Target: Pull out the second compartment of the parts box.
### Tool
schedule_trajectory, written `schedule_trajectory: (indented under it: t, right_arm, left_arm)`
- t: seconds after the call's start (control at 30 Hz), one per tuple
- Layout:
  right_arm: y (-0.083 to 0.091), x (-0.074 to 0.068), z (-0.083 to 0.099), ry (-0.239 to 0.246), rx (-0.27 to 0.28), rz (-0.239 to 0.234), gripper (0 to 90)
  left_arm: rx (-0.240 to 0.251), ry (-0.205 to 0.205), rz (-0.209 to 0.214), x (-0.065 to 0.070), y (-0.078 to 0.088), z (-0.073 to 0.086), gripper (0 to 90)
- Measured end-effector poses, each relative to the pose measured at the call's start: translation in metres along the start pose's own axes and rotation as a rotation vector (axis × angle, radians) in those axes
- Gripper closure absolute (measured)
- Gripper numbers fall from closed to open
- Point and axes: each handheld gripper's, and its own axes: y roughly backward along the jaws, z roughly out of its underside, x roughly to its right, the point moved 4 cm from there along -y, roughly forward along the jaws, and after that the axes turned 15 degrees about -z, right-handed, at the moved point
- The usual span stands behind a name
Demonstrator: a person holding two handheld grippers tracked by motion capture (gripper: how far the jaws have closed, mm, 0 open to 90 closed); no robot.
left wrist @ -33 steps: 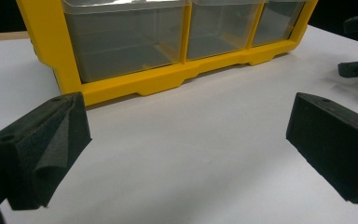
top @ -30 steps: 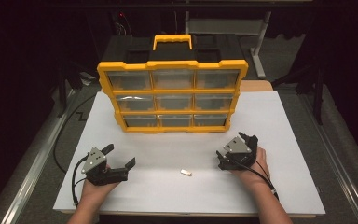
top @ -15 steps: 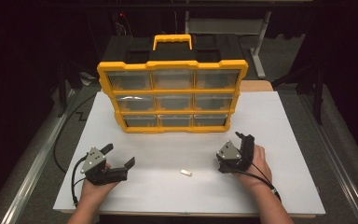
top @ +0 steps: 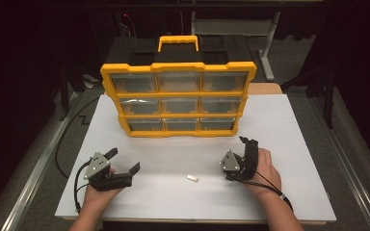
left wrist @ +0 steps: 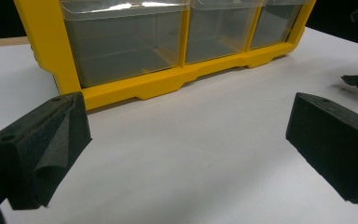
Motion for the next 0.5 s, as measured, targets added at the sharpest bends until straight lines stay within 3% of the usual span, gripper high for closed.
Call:
schedule_trajectory:
  t: [0.33, 0.4, 0.43, 0.5]
  right_arm:
    - [-0.0003, -0.003, -0.0046, 0.115, -0.056, 0.046, 0.8]
    - [-0.0009, -0.004, -0.006, 0.137, -0.067, 0.053, 0.8]
    - [-0.0018, -0.0041, -0.0081, 0.173, -0.076, 0.063, 0.8]
    - [-0.0018, -0.0048, -0.0084, 0.174, -0.082, 0.063, 0.8]
  left_arm:
    - [0.024, -0.004, -0.064, -0.0008, 0.0014, -0.0041, 0.5]
    - [0.028, -0.005, -0.049, 0.0007, 0.002, -0.0052, 0.5]
    - [0.024, -0.005, -0.04, 0.0014, 0.0019, -0.0054, 0.5]
    - [0.009, 0.005, -0.041, 0.0005, 0.0011, -0.0059, 0.4]
